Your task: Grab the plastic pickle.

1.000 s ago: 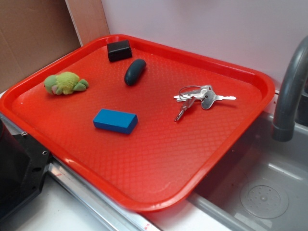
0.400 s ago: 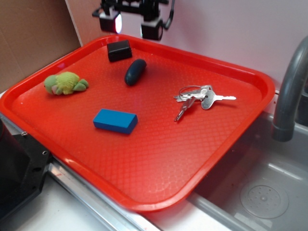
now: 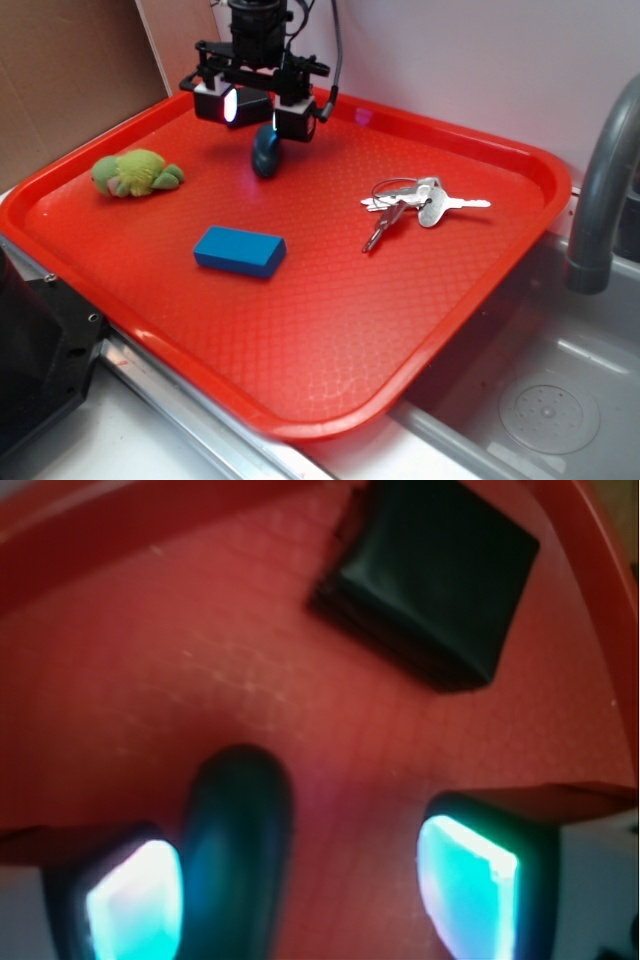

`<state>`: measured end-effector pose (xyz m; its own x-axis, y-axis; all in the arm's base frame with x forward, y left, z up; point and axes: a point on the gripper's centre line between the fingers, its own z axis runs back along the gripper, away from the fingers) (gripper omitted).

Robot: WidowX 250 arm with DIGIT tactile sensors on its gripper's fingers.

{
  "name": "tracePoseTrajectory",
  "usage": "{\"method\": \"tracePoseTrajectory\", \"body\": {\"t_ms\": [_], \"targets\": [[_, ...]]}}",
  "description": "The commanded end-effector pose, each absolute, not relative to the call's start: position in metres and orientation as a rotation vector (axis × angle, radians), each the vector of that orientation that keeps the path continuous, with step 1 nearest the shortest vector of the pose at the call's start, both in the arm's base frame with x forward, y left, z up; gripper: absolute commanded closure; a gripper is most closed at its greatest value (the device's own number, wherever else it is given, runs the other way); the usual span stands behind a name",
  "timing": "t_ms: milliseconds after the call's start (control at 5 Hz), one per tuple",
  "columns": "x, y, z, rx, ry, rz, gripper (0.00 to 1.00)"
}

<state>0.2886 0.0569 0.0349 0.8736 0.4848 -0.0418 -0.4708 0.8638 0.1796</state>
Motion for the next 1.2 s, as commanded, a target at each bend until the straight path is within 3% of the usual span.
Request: {"method": "tracePoseTrajectory", "body": {"t_ms": [0, 200, 400, 600, 800, 1000], "targets": [[0.286, 0.076, 0.028, 0.154, 0.097, 0.489, 1.0], [0.287, 0.074, 0.036, 0.123, 0.08, 0.487, 1.0], [0.295, 0.07, 0.084, 0.121, 0.002, 0.424, 1.0], [0.289, 0.043, 0.135, 0.059, -0.142, 0.524, 1.0], [0.265, 0.025, 0.185, -0.059, -0.208, 0.597, 1.0], [0.254, 0.018, 0.235, -0.092, -0.205, 0.579, 1.0]]}}
